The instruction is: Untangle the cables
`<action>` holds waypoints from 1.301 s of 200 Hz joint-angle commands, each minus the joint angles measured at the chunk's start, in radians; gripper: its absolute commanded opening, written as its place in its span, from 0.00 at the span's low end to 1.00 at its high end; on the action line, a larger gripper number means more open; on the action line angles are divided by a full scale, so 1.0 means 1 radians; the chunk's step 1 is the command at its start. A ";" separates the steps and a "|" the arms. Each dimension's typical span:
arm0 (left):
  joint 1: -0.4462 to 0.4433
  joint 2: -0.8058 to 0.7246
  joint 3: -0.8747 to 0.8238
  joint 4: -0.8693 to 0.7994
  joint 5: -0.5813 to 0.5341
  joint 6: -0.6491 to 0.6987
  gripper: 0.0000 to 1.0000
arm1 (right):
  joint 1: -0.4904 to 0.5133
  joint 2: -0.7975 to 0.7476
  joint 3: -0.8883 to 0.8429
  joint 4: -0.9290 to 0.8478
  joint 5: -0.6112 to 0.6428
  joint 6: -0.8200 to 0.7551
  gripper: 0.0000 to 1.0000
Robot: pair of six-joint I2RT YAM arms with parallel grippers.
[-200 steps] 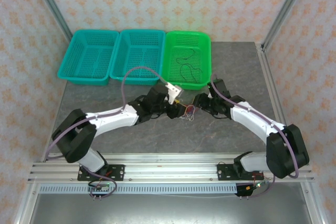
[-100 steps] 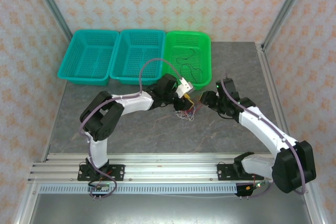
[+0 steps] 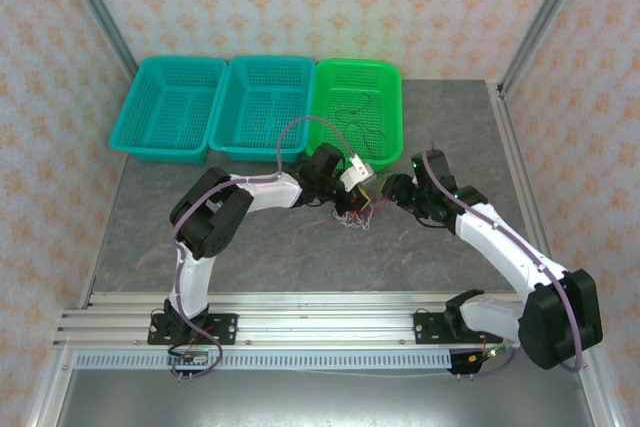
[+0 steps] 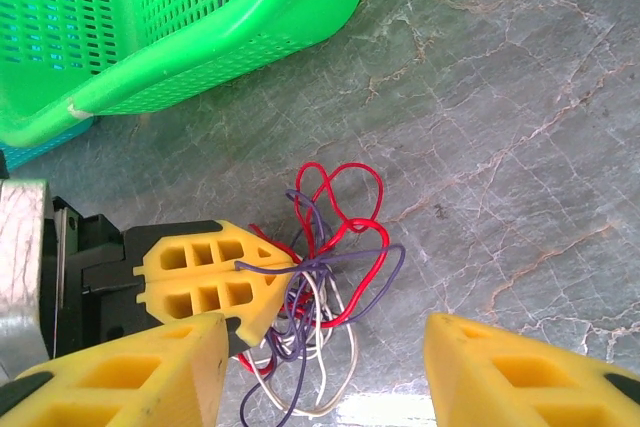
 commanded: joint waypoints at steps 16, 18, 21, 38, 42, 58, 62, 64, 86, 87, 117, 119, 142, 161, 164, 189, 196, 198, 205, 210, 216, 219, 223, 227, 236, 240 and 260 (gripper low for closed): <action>0.004 -0.088 -0.022 0.107 0.062 -0.093 0.00 | 0.000 0.012 -0.035 0.017 -0.022 0.011 0.56; 0.004 -0.096 -0.026 0.114 0.062 -0.099 0.00 | 0.002 0.013 -0.035 0.019 -0.023 0.010 0.56; 0.003 -0.105 -0.032 0.122 0.063 -0.107 0.00 | 0.003 0.015 -0.039 0.023 -0.024 0.009 0.57; 0.005 -0.161 -0.054 0.147 0.060 -0.137 0.00 | 0.014 0.018 -0.052 0.068 -0.060 0.004 0.60; 0.004 -0.167 -0.058 0.150 0.060 -0.141 0.00 | 0.018 0.018 -0.058 0.088 -0.075 0.004 0.61; 0.003 -0.186 -0.066 0.156 0.056 -0.172 0.00 | 0.029 0.054 -0.086 0.195 -0.142 0.017 0.64; 0.004 -0.189 -0.069 0.160 0.055 -0.183 0.00 | 0.034 0.063 -0.096 0.216 -0.152 0.023 0.64; 0.004 -0.191 -0.070 0.162 0.056 -0.188 0.00 | 0.036 0.067 -0.099 0.231 -0.156 0.026 0.64; 0.002 -0.206 -0.072 0.197 0.064 -0.279 0.00 | 0.059 0.122 -0.133 0.375 -0.200 0.047 0.64; 0.002 -0.206 -0.074 0.202 0.065 -0.285 0.00 | 0.061 0.125 -0.134 0.381 -0.201 0.048 0.64; -0.003 -0.250 -0.113 0.298 0.076 -0.377 0.00 | 0.066 0.219 -0.144 0.512 -0.169 0.069 0.63; -0.004 -0.253 -0.115 0.301 0.075 -0.380 0.00 | 0.067 0.226 -0.144 0.518 -0.163 0.071 0.62; -0.004 -0.314 -0.154 0.343 0.059 -0.421 0.00 | 0.064 0.315 -0.134 0.534 -0.064 0.115 0.49; -0.004 -0.390 -0.196 0.348 0.018 -0.432 0.00 | 0.064 0.368 -0.123 0.509 -0.004 0.161 0.38; -0.003 -0.405 -0.203 0.344 0.009 -0.429 0.00 | 0.064 0.374 -0.125 0.508 0.003 0.166 0.37; -0.001 -0.517 -0.232 0.232 -0.106 -0.401 0.00 | 0.063 0.387 -0.154 0.502 0.067 0.200 0.28; 0.000 -0.546 -0.243 0.208 -0.132 -0.401 0.00 | 0.058 0.382 -0.165 0.499 0.086 0.210 0.26; 0.001 -0.554 -0.248 0.205 -0.140 -0.402 0.00 | 0.056 0.379 -0.168 0.497 0.091 0.212 0.25; 0.003 -0.587 -0.268 0.196 -0.167 -0.410 0.00 | 0.049 0.370 -0.181 0.483 0.116 0.230 0.24; 0.005 -0.612 -0.284 0.195 -0.180 -0.417 0.00 | 0.043 0.359 -0.189 0.468 0.135 0.243 0.23; 0.010 -0.646 -0.303 0.195 -0.201 -0.429 0.00 | 0.033 0.344 -0.200 0.448 0.159 0.265 0.21; 0.012 -0.665 -0.312 0.192 -0.215 -0.436 0.00 | 0.025 0.335 -0.206 0.440 0.169 0.276 0.21; 0.014 -0.692 -0.322 0.185 -0.236 -0.445 0.00 | 0.012 0.320 -0.218 0.427 0.186 0.292 0.20; 0.017 -0.719 -0.334 0.174 -0.261 -0.452 0.00 | 0.001 0.306 -0.229 0.420 0.197 0.303 0.20; 0.023 -0.787 -0.355 0.132 -0.332 -0.464 0.00 | -0.030 0.269 -0.252 0.398 0.224 0.337 0.20; 0.025 -0.815 -0.360 0.101 -0.369 -0.467 0.00 | -0.047 0.251 -0.263 0.384 0.239 0.353 0.20; 0.059 -0.976 -0.395 -0.058 -0.554 -0.488 0.00 | -0.120 0.165 -0.287 0.278 0.309 0.409 0.18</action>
